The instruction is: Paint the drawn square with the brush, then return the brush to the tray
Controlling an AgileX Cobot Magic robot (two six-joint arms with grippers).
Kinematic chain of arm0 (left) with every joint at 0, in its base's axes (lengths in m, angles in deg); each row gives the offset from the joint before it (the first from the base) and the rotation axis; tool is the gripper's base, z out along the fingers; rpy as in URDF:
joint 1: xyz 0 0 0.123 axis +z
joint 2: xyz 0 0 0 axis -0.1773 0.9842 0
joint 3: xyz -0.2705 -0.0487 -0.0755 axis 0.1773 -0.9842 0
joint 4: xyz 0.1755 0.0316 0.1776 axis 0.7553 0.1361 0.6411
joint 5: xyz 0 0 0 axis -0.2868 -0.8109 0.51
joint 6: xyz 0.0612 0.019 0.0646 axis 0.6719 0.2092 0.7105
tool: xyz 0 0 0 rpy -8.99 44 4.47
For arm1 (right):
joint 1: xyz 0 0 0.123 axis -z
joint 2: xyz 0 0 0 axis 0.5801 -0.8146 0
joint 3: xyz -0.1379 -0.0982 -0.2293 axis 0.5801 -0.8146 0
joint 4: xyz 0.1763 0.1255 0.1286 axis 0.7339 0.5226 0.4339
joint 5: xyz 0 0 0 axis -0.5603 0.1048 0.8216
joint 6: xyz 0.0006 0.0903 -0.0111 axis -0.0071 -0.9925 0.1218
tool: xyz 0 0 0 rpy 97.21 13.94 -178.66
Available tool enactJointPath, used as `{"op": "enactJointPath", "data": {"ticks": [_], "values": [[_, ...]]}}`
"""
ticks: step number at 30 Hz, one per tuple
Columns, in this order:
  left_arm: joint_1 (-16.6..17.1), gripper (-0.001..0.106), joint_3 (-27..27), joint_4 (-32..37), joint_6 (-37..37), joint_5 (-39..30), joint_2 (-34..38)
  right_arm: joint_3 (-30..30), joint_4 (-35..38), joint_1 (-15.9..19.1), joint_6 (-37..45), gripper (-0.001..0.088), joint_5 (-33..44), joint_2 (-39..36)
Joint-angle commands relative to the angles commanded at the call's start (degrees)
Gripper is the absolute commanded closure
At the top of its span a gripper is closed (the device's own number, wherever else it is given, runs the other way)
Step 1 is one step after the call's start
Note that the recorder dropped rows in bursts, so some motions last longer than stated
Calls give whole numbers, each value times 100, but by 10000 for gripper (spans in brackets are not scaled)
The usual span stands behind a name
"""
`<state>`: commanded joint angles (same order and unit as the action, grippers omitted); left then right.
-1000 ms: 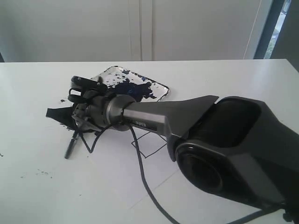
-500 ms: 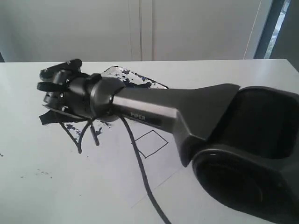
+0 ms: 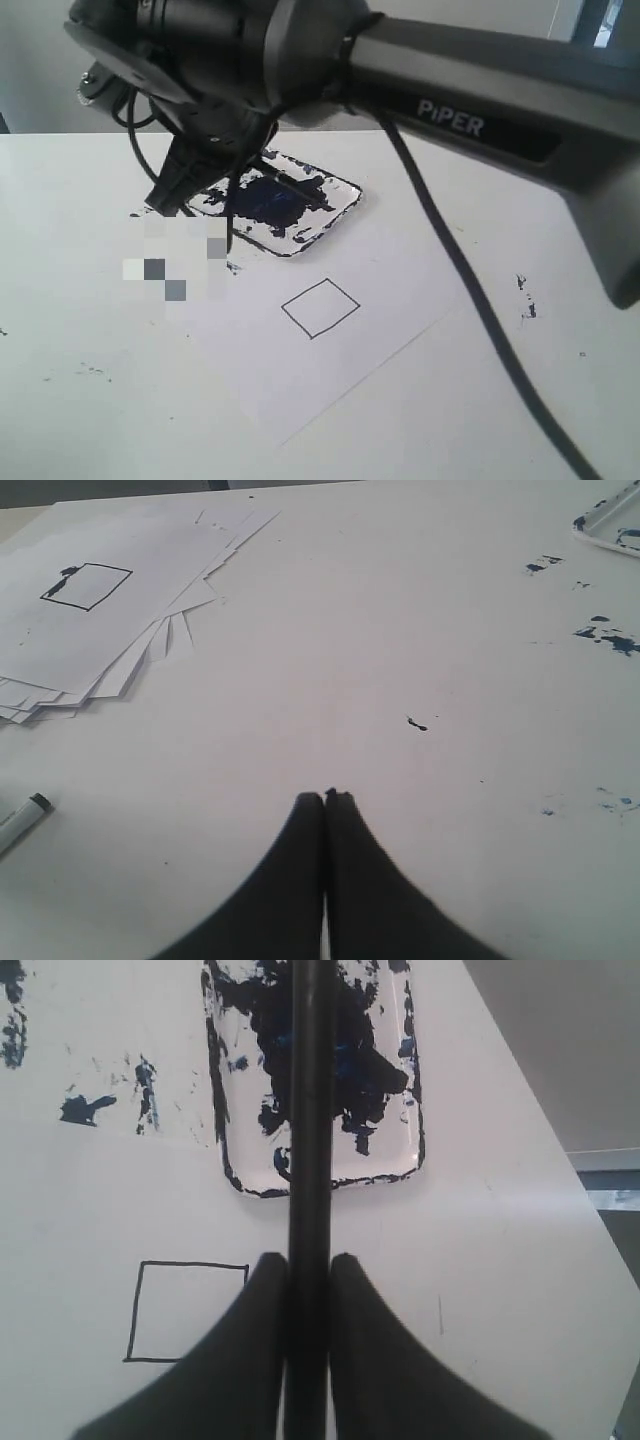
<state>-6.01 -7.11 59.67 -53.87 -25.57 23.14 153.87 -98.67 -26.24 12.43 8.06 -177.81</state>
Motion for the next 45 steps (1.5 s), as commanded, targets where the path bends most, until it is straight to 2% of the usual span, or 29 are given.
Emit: {"op": "enactJointPath", "data": {"ticks": [7,17,20,23,36,41,45], "values": [[0,1053,0,0,0,0,0,-412,34,479,208,868,0,0],[0,1053,0,0,13,0,0,-1596,-139,1031,503,868,0,-36],[0,1053,0,0,13,0,0,-1666,-658,1034,471,868,0,-207],[0,1053,0,0,13,0,0,-1666,-682,1034,471,868,0,-392],[0,1053,0,0,13,0,0,-1666,204,1004,960,868,0,-491],[0,1053,0,0,13,0,0,-1666,254,919,1052,868,0,-491],[0,1053,0,0,13,0,0,-1666,20,914,997,868,0,-503]]}}
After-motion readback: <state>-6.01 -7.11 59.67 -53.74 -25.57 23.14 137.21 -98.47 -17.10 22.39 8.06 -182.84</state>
